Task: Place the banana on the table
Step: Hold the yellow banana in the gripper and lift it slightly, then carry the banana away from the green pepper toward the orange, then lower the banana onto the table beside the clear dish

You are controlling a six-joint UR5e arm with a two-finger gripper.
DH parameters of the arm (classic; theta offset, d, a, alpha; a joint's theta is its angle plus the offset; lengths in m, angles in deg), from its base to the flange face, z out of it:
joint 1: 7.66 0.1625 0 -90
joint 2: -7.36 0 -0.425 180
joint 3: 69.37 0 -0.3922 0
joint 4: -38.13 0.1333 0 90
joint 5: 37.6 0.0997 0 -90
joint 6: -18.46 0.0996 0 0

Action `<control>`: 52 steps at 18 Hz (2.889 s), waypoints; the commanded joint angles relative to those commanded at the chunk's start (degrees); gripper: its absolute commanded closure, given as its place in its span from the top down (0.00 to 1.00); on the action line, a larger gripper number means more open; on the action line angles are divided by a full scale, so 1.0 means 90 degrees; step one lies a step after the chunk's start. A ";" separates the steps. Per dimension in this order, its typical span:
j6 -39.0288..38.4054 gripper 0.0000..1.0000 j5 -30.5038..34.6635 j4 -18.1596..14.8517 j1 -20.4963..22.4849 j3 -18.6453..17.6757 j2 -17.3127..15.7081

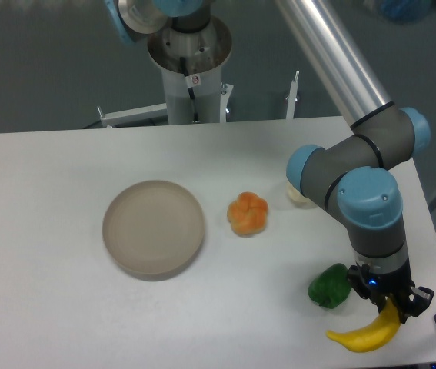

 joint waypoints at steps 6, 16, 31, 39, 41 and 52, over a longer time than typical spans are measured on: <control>-0.0039 0.34 -0.0010 -0.0010 0.0000 -0.0078 -0.0068; -0.0388 0.34 -0.0117 -0.0039 -0.0068 -0.0292 -0.0302; -0.1399 0.35 0.0068 0.0029 -0.1279 -0.1317 -0.0723; -0.1181 0.34 0.0029 0.0029 -0.1308 -0.2295 -0.0987; -0.1220 0.34 0.0020 0.0029 -0.1309 -0.2450 -0.0928; -0.1914 0.34 -0.0068 0.0000 -0.1396 -0.2549 -0.0635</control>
